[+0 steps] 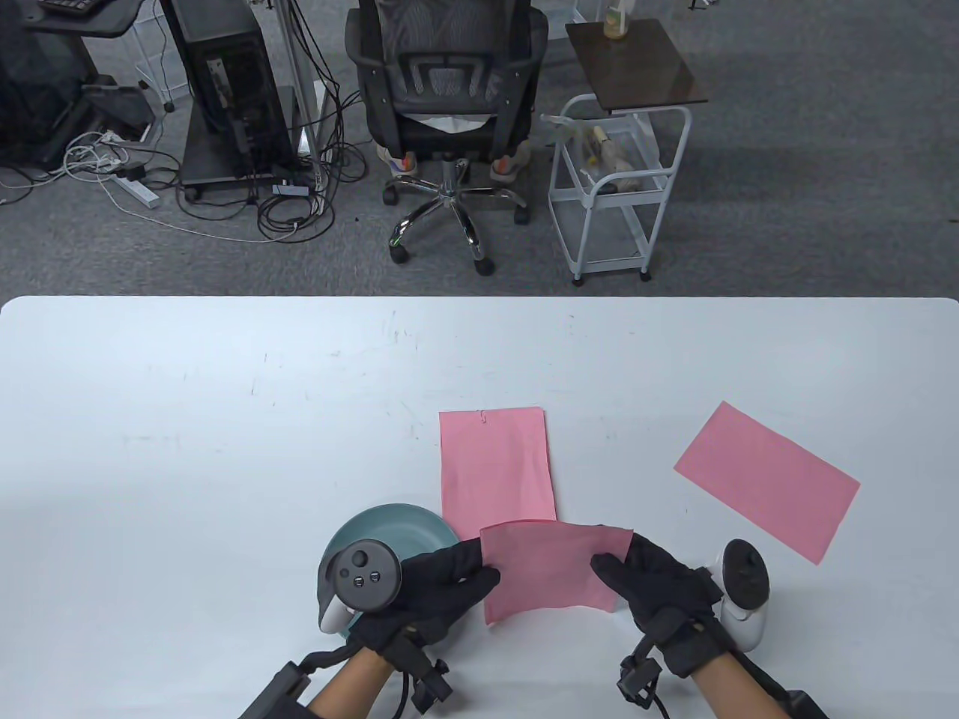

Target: Pinch and push to attach paper clips

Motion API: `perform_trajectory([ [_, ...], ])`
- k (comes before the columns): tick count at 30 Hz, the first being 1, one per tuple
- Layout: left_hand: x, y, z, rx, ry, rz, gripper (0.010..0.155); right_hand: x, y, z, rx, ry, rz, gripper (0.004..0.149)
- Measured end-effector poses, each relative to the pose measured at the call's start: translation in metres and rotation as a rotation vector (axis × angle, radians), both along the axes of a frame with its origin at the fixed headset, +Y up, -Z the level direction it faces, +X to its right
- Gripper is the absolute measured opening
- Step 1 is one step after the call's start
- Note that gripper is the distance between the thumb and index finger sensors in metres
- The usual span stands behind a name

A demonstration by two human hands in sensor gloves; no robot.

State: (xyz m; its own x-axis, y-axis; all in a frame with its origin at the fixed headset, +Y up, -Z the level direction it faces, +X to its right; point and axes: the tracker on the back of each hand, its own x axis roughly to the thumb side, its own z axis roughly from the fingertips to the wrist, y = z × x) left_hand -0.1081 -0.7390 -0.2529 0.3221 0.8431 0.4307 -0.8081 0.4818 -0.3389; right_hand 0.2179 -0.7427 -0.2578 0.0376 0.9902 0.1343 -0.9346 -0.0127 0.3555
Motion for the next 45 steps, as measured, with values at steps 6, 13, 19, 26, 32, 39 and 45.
perform_trajectory([
  [6, 0.003, 0.000, 0.002, -0.012, -0.019, 0.011, 0.053, 0.000, -0.001, 0.001, -0.012, 0.008, 0.000, 0.042],
  [13, 0.011, 0.004, 0.008, 0.050, 0.000, -0.030, 0.047, -0.004, -0.004, 0.002, -0.031, 0.027, -0.063, 0.038],
  [19, 0.007, 0.000, 0.005, 0.023, -0.032, -0.023, 0.049, 0.000, -0.001, -0.001, 0.014, 0.025, 0.014, 0.040],
  [26, 0.010, -0.001, 0.005, 0.007, -0.039, -0.020, 0.048, -0.002, -0.001, -0.001, 0.016, 0.063, -0.002, 0.038],
  [32, 0.006, 0.000, 0.003, 0.004, -0.043, -0.009, 0.045, -0.003, 0.000, -0.002, 0.027, 0.095, -0.011, 0.039],
  [39, 0.005, -0.003, 0.000, -0.017, -0.064, -0.010, 0.045, -0.004, 0.000, -0.004, 0.063, 0.100, 0.063, 0.040],
  [45, 0.001, 0.000, -0.001, -0.037, -0.080, -0.016, 0.046, -0.004, 0.002, -0.004, 0.085, 0.088, 0.080, 0.039],
])
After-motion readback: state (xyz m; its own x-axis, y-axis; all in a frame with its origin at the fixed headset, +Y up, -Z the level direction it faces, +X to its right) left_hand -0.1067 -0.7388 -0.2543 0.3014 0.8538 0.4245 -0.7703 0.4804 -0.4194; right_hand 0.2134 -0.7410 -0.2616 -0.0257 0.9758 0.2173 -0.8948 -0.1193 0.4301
